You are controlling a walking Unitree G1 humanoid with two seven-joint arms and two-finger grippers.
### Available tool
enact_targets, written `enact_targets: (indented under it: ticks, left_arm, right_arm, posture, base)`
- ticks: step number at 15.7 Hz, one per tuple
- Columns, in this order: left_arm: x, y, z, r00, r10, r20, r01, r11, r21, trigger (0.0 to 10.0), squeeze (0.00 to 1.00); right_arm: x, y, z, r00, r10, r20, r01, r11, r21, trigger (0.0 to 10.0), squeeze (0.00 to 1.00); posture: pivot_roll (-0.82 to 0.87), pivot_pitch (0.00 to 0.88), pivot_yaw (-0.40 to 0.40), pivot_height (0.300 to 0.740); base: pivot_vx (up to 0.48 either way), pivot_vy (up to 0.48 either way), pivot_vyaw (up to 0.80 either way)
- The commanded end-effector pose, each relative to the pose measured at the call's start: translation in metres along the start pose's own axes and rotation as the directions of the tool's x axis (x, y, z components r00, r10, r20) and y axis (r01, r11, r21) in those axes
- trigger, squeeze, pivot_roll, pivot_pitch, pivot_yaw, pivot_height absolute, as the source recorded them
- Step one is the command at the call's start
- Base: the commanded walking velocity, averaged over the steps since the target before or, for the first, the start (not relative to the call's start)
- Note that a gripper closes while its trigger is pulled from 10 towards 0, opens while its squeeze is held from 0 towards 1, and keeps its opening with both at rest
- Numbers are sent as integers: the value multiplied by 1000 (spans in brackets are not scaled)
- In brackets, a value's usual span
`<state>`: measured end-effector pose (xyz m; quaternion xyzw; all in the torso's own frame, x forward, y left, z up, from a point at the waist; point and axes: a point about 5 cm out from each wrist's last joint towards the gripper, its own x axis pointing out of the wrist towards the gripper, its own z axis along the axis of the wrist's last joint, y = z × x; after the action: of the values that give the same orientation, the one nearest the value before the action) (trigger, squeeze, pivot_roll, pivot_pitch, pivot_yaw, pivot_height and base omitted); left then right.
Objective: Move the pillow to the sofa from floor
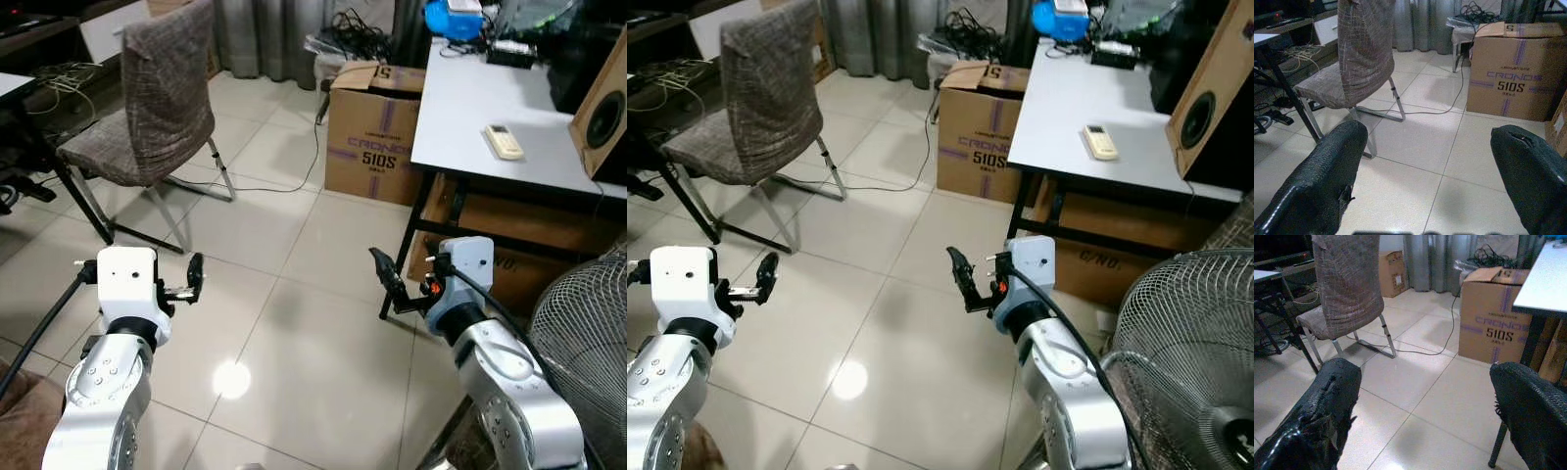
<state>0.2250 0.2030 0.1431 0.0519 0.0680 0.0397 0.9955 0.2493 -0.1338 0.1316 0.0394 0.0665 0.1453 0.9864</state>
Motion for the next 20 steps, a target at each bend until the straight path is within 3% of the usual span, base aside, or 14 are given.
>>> enact_targets:
  ticks: [1, 2, 3, 4, 5, 6, 7, 10, 11, 15, 19, 20]
  left_arm:
    - [-5, 5, 3, 1000, 24, 0, -24, 1000, 3, 10000, 0]
    - [-9, 6, 1, 1000, 30, -7, -30, 1000, 5, 10000, 0]
    - [-10, 6, -2, 1000, 27, -16, -27, 1000, 10, 10000, 0]
    - [-9, 3, -1, 1000, 10, -17, -9, 1000, 15, 10000, 0]
    - [-8, -1, -1, 1000, -12, -17, 13, 1000, 24, 10000, 0]
    - [-4, -6, -5, 999, -30, -27, 31, 999, 36, 10000, 0]
    - [-4, -7, -5, 999, -33, -30, 35, 999, 40, 10000, 0]
    - [0, -4, -4, 999, -43, -29, 45, 998, 49, 10000, 0]
    - [1, -6, -2, 999, -43, -18, 44, 997, 65, 10000, 0]
    - [-2, -6, -5, 999, -34, -20, 35, 996, 77, 10000, 0]
    - [-6, -8, -7, 998, -45, -33, 47, 996, 71, 10000, 0]
    - [-6, -12, -7, 996, -75, -39, 77, 996, 50, 10000, 0]
  right_arm:
    - [4, -3, -3, 1000, -13, -24, 12, 1000, -17, 10000, 1000]
    - [5, -4, -1, 999, -47, -21, 45, 994, -95, 10000, 1000]
    - [5, -5, 1, 998, -67, -3, 67, 993, -98, 10000, 1000]
    - [3, -10, 5, 992, -128, 24, 130, 986, -105, 10000, 0]
    - [2, -15, 3, 983, -181, -3, 180, 979, -94, 10000, 0]
    - [-3, -12, 0, 998, -64, -11, 64, 998, -26, 10000, 0]
    - [-4, -13, -2, 997, -80, -24, 80, 997, -7, 10000, 0]
    - [-3, 4, -5, 999, 17, -42, -23, 990, -139, 10000, 0]
    - [-1, 0, -2, 999, 3, -31, -9, 984, -178, 10000, 0]
    - [1, -2, -1, 998, 61, -31, -65, 986, -153, 10000, 0]
    - [5, -7, -5, 999, 9, -41, -13, 993, -115, 10000, 0]
    - [4, -13, -8, 998, -51, -35, 49, 997, -55, 10000, 0]
  posture:
    - [-29, 0, 8, 740]
    - [-30, 0, 0, 740]
    - [-40, 0, 1, 740]
    - [-47, 0, 6, 740]
    - [-51, 0, 14, 740]
    - [-59, 0, 22, 740]
    - [-60, 0, 24, 740]
    - [-70, 0, 22, 740]
    - [-59, 0, 14, 740]
    - [-37, 0, -6, 740]
    - [-25, 0, -16, 740]
    - [-31, 0, -7, 740]
  base:
    - [0, -480, 0]
    - [0, -480, 0]
    - [0, -480, 0]
    - [0, -480, 0]
    - [0, -480, 0]
    - [0, -450, 0]
    - [0, -428, 0]
    - [0, 0, 533]
    - [0, 0, 800]
    - [0, 0, 800]
    - [0, 0, 800]
    - [0, 0, 800]
